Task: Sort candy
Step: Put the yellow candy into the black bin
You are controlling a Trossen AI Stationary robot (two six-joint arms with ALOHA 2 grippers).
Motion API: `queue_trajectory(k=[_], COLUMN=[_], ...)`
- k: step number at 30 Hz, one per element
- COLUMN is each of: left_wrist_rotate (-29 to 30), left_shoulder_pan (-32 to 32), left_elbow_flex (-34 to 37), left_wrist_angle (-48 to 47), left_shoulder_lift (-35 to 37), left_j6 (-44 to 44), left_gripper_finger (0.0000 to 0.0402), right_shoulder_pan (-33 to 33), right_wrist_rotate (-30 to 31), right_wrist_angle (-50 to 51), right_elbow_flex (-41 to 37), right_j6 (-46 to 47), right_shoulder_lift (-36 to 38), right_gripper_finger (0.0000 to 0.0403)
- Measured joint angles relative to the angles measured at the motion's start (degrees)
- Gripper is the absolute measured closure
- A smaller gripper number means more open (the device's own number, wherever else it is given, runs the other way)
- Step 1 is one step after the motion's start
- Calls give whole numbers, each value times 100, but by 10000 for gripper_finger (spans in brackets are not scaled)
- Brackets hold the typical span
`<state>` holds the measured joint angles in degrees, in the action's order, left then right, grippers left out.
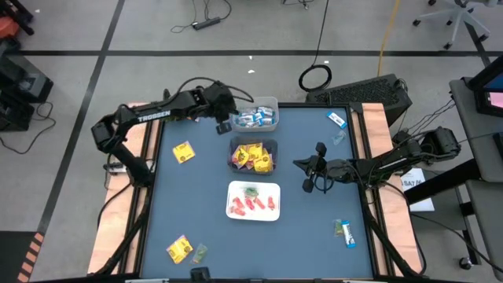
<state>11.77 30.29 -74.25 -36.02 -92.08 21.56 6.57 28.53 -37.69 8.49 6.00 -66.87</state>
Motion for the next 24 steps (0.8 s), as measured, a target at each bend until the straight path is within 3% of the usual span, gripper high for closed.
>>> queue_trajectory(k=[9,18,24], left_wrist_rotate=[209,205,325], left_shoulder_pan=[464,1035,1386], left_elbow_flex=[869,1453,1516], left_wrist_angle=[-1077,-438,-342], left_shoulder_lift=[215,26,-178], left_j6=[232,328,875], left_gripper_finger=[304,303,277], right_shoulder_pan=[0,0,0], right_wrist_rotate=[-2,-3,-2], right_wrist_angle=[-4,-20,-22], right_elbow_flex=[0,0,0], right_j6=[42,43,44], right_shoulder_lift=[0,0,0], right_gripper_finger=[403,403,403])
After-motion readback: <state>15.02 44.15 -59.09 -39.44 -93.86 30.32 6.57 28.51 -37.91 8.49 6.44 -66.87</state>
